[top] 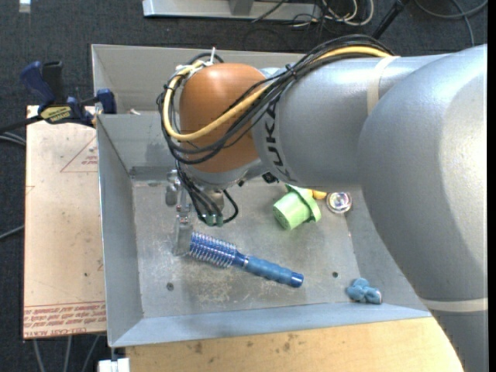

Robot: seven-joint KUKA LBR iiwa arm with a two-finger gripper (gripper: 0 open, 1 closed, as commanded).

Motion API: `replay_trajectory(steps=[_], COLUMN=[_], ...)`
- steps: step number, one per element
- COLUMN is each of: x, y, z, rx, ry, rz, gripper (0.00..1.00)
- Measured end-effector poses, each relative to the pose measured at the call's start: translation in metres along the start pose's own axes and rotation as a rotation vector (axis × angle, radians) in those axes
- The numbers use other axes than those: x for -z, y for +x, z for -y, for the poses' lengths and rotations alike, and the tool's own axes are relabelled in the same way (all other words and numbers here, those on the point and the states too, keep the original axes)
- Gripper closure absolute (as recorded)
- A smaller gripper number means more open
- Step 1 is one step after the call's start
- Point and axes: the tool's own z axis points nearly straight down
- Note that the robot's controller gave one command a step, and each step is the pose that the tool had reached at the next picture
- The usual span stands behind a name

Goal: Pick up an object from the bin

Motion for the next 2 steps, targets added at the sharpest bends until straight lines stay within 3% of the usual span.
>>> replay_trajectory(steps=[1,2], x=[-0.036,-0.033], y=[0.009,0.035], z=[0.069,0.081], rx=[0.012,-0.08], ry=[0.004,-0.001], rz=[0.003,0.005], gripper=[0.0,0.0])
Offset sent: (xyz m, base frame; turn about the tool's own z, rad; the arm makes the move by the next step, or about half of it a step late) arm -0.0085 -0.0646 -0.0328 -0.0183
